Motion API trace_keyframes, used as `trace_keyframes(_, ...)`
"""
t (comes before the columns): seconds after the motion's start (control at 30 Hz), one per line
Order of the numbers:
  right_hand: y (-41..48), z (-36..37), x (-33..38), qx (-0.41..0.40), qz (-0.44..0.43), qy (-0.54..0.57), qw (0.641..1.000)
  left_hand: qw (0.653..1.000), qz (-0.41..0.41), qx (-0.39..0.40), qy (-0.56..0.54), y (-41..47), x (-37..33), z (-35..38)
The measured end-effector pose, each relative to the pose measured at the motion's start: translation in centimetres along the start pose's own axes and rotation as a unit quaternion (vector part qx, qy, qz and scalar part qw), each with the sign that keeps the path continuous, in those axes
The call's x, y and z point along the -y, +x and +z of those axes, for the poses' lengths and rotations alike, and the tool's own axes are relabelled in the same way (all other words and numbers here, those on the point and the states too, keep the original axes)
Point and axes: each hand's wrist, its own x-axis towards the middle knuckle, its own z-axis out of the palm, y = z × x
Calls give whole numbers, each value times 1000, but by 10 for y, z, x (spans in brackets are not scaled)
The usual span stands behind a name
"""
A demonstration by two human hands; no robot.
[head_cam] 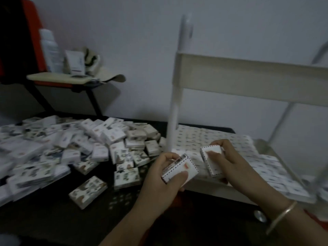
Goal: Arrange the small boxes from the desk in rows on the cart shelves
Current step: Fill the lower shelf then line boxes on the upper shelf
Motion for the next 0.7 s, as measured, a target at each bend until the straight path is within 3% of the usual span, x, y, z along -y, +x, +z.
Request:
trace_keyframes(0.17,-3,-54,-43,-78,21,-69,994,995,37,86,17,17,1,60)
trace_keyframes(0.43,36,-127,-73,-221,30,-123,967,998,30,48,31,83,16,119)
trace_keyframes(0.7,77,-125,-100,-300,48,-220,927,997,24,62,26,97,39,113)
